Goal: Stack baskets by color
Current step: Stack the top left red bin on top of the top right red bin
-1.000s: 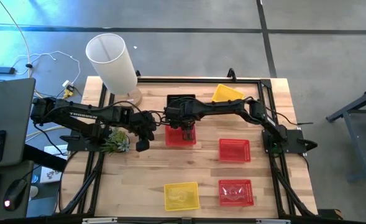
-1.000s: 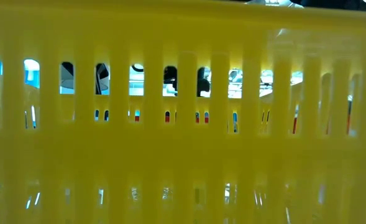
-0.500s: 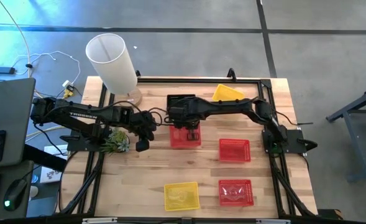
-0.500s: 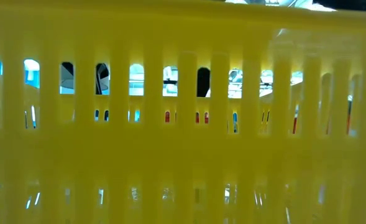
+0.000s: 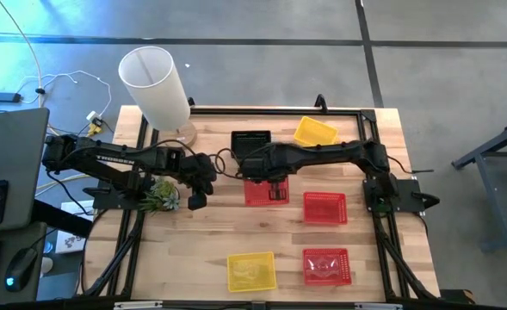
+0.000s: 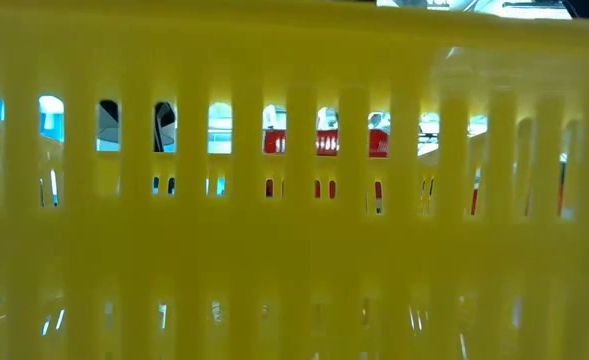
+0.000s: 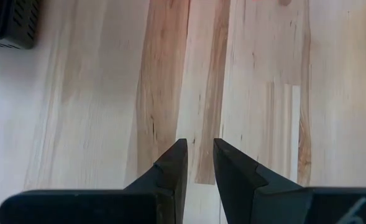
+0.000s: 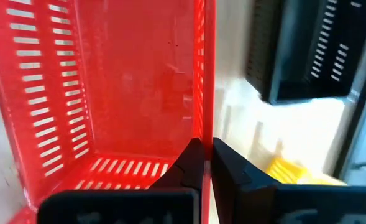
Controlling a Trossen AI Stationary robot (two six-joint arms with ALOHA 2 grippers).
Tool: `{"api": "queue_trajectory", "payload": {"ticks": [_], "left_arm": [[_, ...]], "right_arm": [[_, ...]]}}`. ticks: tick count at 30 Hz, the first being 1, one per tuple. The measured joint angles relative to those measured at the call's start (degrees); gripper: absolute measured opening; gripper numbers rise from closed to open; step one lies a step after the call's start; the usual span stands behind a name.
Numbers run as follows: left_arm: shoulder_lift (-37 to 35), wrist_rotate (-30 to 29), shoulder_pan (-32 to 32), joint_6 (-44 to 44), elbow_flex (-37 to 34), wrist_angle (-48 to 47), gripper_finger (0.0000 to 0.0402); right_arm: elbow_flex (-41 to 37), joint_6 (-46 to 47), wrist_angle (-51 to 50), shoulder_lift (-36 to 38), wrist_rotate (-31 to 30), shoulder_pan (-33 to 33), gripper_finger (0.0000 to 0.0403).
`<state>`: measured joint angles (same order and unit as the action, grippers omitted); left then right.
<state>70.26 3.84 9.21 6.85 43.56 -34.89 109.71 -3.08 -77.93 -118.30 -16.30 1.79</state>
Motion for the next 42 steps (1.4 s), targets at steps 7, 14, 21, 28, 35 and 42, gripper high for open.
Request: {"api": "queue_trajectory", "payload": {"ticks": [7, 14, 21, 28, 35, 42], "left_arm": [[0.00, -0.02, 0.02, 0.02, 0.01, 0.15, 0.0064], [0.00, -0.02, 0.02, 0.45, 0.01, 0.11, 0.0064], [0.00, -0.02, 0.02, 0.44, 0.01, 0.08, 0.0064], [0.00, -0.02, 0.00, 0.44, 0.01, 0.15, 0.0064], [0.00, -0.21, 0.00, 0.48, 0.01, 2.08, 0.0064], [0.00, -0.22, 0.00, 2.24, 0.01, 2.49, 0.0064]], "right_arm": [[0.02, 4.86, -5.79, 3.91, -5.49, 1.48, 0.0000], [0.04, 9.60, -10.22, 6.92, -9.41, 1.68, 0.0000], [-8.45, 13.23, -9.91, 12.71, -12.20, 1.65, 0.0000], [-26.90, 18.97, -3.60, 27.67, -10.61, 1.08, 0.0000], [-39.58, 14.84, -0.40, 43.67, 1.09, 0.84, 0.0000], [-49.20, 14.05, 5.77, 56.50, 9.43, 0.84, 0.0000]]}}
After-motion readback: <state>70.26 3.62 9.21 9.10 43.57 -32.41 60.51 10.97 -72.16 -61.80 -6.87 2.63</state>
